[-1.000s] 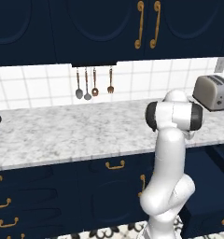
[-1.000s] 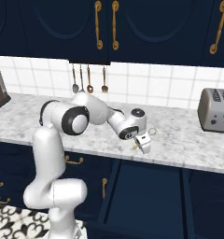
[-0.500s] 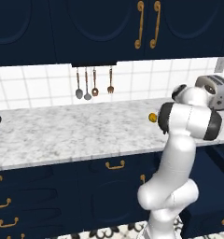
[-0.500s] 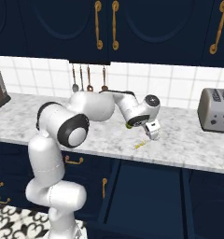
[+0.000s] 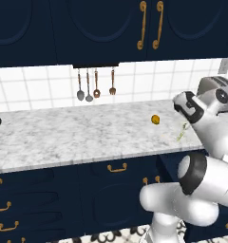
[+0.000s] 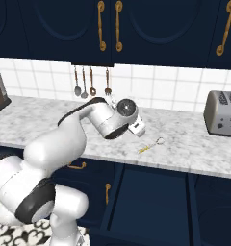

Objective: Pick the dish brush from the drawer and place it on the counter.

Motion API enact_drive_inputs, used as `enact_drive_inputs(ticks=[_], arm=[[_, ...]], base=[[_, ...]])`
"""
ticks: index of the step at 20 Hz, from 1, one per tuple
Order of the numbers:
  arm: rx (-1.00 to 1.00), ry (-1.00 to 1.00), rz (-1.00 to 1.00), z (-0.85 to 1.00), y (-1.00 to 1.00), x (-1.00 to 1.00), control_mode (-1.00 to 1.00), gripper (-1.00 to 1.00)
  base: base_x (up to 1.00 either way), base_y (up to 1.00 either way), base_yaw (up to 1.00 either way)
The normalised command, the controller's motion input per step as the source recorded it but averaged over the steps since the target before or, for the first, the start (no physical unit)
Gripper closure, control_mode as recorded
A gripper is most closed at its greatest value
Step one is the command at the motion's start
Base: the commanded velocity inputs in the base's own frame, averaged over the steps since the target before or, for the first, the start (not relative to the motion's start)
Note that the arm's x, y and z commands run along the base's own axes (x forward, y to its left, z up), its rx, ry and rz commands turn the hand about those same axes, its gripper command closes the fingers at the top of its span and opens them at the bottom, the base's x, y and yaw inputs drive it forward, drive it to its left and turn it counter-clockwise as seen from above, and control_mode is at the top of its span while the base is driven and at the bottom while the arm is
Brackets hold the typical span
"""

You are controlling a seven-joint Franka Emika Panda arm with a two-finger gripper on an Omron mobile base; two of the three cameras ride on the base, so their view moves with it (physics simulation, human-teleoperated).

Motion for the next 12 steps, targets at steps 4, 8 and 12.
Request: enact_drive_inputs(ticks=[4, 8, 12], arm=[[-0.28, -0.36, 0.10, 1.00, 0.96, -1.00, -1.00, -1.00], [-0.15, -0.53, 0.04, 0.75, 0.72, -0.99, -1.00, -1.00], [0.00, -0.01, 0.00, 0.00, 0.00, 0.00, -1.00, -1.00]], base=[[0.00, 0.00, 0.00], [0.00, 0.00, 0.00], [0.00, 0.00, 0.00]])
